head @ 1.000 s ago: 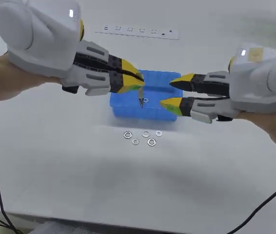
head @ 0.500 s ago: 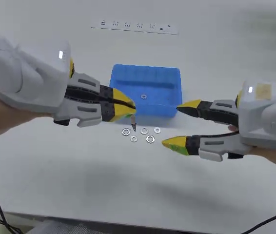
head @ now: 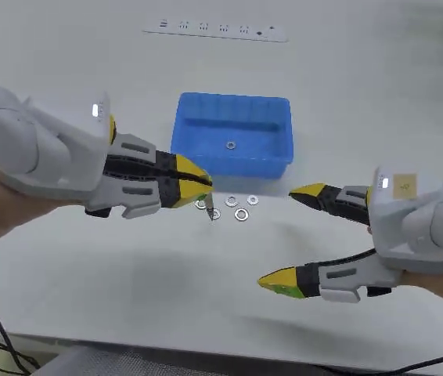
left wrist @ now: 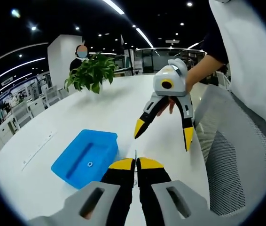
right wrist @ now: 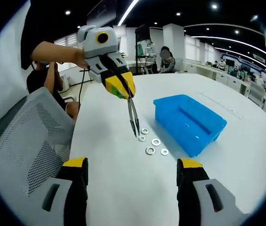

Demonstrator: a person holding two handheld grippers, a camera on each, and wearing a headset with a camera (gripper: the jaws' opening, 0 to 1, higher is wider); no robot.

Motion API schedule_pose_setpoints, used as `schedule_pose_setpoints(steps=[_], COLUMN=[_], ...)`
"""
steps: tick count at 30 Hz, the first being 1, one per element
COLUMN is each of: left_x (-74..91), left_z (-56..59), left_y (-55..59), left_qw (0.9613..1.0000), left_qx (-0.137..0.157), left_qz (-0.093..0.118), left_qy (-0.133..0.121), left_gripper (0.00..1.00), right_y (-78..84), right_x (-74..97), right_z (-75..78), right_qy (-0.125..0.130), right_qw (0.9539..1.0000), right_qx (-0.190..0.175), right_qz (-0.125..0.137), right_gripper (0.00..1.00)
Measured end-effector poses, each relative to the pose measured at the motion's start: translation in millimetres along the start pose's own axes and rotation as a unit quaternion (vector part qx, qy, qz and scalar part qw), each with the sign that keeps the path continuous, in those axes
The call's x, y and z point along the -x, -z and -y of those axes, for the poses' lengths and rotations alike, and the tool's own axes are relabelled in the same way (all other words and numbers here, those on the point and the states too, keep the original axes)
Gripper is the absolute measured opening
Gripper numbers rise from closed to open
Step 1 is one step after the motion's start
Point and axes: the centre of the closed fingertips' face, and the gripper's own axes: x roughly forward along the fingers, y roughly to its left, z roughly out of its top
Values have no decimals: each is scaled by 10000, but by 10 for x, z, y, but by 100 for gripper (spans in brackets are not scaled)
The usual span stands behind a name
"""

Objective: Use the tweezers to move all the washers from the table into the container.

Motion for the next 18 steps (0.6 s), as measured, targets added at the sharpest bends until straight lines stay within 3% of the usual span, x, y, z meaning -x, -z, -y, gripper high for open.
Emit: schedule_pose_setpoints(steps=[9,18], left_x=[-46,-75], left_z=[-12,-15], left_y=[-13,13], left_qw=[10000,10000], left_qx=[16,-31], left_qz=[73,3], left_qy=[3,15], left_gripper=[5,5], right_y=[36,40], right_x=[1,-43], right_z=[-17,-45], right_qy=[18,3], right_qw=[9997,9996], right_qx=[-229,-282], right_qz=[21,6], right_gripper=[87,93])
